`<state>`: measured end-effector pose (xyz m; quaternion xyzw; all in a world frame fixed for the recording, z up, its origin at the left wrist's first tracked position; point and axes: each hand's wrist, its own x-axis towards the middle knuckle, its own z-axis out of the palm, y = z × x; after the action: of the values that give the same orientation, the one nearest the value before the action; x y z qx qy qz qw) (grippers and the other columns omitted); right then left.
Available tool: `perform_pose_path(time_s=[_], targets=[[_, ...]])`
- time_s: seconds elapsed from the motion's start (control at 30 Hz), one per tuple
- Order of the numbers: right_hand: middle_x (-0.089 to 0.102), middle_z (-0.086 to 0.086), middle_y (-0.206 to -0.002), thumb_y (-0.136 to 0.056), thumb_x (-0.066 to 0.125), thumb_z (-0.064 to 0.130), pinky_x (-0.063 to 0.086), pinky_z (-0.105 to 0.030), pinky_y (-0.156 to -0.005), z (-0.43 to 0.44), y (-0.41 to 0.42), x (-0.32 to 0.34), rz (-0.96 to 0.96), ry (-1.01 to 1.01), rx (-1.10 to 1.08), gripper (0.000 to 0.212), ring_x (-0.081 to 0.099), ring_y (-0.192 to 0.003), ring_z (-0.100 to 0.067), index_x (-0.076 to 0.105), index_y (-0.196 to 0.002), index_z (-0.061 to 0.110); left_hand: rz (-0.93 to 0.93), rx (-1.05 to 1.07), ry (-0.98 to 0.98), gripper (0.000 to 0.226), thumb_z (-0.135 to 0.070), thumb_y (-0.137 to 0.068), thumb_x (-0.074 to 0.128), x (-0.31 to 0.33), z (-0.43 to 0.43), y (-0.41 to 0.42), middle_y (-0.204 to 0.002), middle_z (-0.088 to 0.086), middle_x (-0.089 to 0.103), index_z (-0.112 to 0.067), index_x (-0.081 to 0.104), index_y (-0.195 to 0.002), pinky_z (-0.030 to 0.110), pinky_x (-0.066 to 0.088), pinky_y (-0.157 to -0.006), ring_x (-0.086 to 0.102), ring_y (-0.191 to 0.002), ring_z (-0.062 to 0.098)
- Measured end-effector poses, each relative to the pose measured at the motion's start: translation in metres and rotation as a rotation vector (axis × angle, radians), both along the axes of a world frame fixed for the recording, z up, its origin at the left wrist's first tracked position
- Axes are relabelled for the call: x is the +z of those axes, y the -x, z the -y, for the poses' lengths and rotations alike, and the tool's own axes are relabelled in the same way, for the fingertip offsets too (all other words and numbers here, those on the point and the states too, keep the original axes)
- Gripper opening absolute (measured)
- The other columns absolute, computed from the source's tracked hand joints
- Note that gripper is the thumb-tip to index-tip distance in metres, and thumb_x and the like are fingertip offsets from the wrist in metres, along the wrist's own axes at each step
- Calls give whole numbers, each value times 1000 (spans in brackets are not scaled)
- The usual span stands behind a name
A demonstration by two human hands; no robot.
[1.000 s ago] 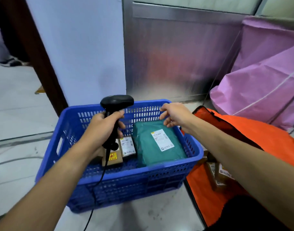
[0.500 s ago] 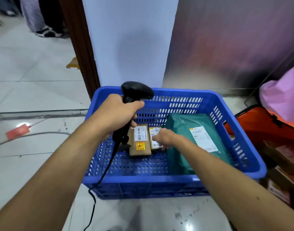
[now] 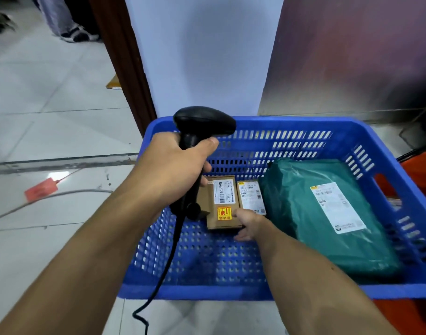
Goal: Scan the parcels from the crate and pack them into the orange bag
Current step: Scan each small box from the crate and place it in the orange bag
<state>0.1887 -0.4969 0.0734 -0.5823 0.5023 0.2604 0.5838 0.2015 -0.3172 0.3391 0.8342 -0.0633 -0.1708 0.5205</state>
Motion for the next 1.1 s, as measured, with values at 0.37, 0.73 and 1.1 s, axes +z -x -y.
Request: perform_pose_path(time_s=[0.37,0.73,1.1], targets=[[56,-13,-106,-95,63,33,52,-52,-102,-3,-18,-25,67,-248,-558,23,54,-109,-31,57,-101,11,69,-41,-162,37,-53,-95,63,-4,5,5,-63,-4,74,-19,72,-83,32,48,-67,68,-55,4],[62,-13,-92,-80,85,41,61,-40,-75,6,-21,-52,-13,-282,-426,50,60,-72,-21,56,-105,8,78,-31,-150,34,-50,-98,61,-5,12,4,-62,-9,73,-20,72,-86,28,43,-63,65,-50,0],[71,-12,-99,-95,72,39,57,-36,-79,21,4,6,166,-150,-70,42,71,-90,-25,54,-123,15,106,-75,-106,28,-47,-97,64,-5,16,13,-73,-5,76,-20,70,-89,43,60,-83,74,-63,11]])
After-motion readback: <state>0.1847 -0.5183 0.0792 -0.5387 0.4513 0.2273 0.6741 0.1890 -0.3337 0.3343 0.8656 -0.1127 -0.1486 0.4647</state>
